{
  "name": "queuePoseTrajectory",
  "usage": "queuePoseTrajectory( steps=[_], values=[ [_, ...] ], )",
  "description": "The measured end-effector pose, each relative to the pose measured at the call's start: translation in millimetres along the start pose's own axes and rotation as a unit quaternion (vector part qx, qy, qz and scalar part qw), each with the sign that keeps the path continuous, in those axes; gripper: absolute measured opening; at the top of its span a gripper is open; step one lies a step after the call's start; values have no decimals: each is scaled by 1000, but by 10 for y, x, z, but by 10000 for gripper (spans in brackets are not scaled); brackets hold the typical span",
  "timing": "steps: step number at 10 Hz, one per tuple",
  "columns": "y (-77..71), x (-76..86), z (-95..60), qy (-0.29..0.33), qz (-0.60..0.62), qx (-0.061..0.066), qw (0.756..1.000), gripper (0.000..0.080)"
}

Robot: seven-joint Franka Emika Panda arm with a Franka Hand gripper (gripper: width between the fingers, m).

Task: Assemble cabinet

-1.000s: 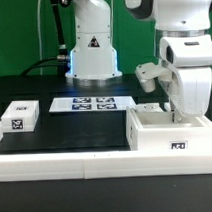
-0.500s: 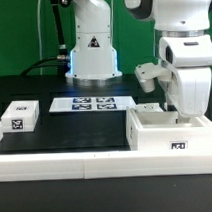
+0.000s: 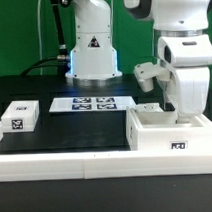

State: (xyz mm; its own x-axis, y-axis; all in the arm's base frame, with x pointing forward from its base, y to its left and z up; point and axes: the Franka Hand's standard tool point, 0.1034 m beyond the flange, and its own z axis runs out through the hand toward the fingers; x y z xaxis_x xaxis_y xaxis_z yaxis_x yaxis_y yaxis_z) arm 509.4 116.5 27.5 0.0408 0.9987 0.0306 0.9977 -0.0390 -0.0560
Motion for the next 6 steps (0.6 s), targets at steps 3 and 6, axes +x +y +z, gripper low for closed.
queuePoseTrajectory(
  steps=[3, 6],
  values=[
    [-229, 10, -269, -7, 12, -9, 1000, 797],
    [-368, 34, -324, -8, 19, -8, 1000, 797]
  ],
)
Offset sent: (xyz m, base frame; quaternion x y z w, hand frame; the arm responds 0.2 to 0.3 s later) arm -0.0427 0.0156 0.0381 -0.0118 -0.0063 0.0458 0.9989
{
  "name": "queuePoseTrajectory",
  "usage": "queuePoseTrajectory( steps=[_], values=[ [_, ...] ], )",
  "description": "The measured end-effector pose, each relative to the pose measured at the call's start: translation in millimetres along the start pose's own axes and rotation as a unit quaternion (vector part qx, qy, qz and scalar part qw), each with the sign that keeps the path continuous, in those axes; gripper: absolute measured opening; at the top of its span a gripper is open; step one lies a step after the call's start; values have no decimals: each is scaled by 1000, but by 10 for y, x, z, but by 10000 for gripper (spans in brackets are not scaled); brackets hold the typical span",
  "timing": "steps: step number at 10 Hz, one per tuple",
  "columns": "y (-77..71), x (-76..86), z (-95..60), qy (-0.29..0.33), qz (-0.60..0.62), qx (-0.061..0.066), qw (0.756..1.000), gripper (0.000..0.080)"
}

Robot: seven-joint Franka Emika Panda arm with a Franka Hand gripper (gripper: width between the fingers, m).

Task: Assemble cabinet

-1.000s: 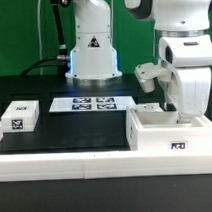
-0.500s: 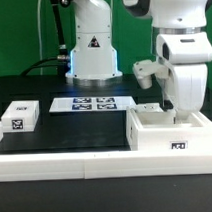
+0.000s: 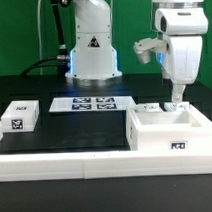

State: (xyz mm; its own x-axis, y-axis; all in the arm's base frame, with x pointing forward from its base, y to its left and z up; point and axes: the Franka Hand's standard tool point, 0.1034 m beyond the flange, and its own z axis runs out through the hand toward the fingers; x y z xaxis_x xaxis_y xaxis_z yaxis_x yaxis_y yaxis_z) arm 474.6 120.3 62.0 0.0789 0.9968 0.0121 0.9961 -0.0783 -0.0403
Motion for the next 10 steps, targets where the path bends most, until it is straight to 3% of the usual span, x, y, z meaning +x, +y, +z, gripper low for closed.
queuePoseTrajectory(
  steps=[4, 5, 7, 8, 10],
  values=[
    [-22, 1, 13, 0, 5, 1, 1000, 797],
    [-152, 61, 46, 2, 16, 3, 1000, 797],
    [-371, 250, 118, 20, 20, -11, 1000, 797],
    [-559, 380, 189, 29, 23, -12, 999, 797],
    [-710, 487, 301, 41, 13, -14, 999, 797]
  ],
)
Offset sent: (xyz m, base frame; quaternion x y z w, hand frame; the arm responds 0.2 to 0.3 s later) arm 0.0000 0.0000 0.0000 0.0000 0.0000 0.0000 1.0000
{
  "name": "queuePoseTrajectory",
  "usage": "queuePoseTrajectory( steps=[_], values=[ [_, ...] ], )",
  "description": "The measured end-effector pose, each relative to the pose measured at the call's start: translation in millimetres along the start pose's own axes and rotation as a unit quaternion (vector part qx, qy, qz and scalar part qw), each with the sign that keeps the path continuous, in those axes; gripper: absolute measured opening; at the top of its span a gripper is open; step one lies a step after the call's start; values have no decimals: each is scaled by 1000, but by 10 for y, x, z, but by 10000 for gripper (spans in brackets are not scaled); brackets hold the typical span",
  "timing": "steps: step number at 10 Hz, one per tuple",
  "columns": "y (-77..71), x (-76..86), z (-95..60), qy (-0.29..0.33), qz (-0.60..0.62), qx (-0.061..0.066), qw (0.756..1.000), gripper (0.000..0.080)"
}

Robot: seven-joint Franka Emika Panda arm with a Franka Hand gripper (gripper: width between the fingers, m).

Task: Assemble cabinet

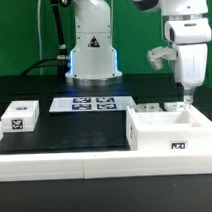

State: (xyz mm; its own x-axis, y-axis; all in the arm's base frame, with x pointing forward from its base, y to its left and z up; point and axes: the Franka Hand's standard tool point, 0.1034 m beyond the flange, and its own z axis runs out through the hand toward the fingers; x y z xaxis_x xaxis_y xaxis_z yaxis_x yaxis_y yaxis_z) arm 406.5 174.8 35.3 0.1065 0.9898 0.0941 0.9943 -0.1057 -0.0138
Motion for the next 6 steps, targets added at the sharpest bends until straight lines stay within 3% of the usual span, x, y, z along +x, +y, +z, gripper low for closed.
queuePoseTrajectory(
  steps=[3, 6],
  values=[
    [-79, 2, 172, 8, 3, 7, 1000, 797],
    [-78, -43, 226, 8, 7, 12, 1000, 767]
  ],
)
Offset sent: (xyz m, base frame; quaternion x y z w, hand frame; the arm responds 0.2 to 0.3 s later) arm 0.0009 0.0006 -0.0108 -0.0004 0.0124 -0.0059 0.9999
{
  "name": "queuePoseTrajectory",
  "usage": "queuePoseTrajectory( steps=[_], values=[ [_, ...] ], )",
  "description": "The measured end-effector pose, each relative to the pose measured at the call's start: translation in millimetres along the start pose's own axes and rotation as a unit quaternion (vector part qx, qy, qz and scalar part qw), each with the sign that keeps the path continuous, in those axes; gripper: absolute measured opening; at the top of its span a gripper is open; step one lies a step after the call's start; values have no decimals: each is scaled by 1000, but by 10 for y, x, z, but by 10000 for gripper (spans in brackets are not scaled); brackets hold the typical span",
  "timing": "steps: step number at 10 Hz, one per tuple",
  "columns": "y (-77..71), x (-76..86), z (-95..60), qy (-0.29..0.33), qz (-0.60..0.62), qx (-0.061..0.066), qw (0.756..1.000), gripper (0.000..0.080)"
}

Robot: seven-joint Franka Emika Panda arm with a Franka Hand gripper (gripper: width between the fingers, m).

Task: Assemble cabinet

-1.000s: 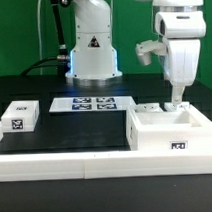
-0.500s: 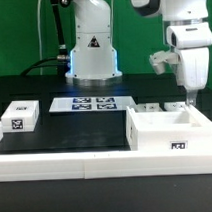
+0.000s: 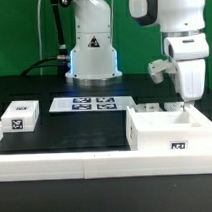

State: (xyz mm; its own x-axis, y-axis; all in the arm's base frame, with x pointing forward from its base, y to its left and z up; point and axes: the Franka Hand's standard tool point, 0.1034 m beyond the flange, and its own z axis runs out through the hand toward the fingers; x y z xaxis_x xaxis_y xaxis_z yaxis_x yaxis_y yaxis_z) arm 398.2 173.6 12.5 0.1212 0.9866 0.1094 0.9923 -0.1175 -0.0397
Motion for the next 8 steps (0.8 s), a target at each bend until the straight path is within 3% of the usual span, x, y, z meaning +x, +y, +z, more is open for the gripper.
queuePoseTrajectory(
  steps=[1, 2, 3, 4, 6, 7, 8],
  values=[
    [3, -13, 13, 0, 2, 1, 1000, 594],
    [3, -18, 18, 0, 3, 2, 1000, 594],
    [3, -21, 19, 0, 3, 2, 1000, 402],
    [6, -36, 25, 0, 5, 2, 1000, 402],
    [9, -44, 25, 0, 6, 2, 1000, 128],
    [22, -38, 14, 1, 6, 0, 1000, 68],
    [22, -38, 14, 1, 6, 0, 1000, 68]
  ],
)
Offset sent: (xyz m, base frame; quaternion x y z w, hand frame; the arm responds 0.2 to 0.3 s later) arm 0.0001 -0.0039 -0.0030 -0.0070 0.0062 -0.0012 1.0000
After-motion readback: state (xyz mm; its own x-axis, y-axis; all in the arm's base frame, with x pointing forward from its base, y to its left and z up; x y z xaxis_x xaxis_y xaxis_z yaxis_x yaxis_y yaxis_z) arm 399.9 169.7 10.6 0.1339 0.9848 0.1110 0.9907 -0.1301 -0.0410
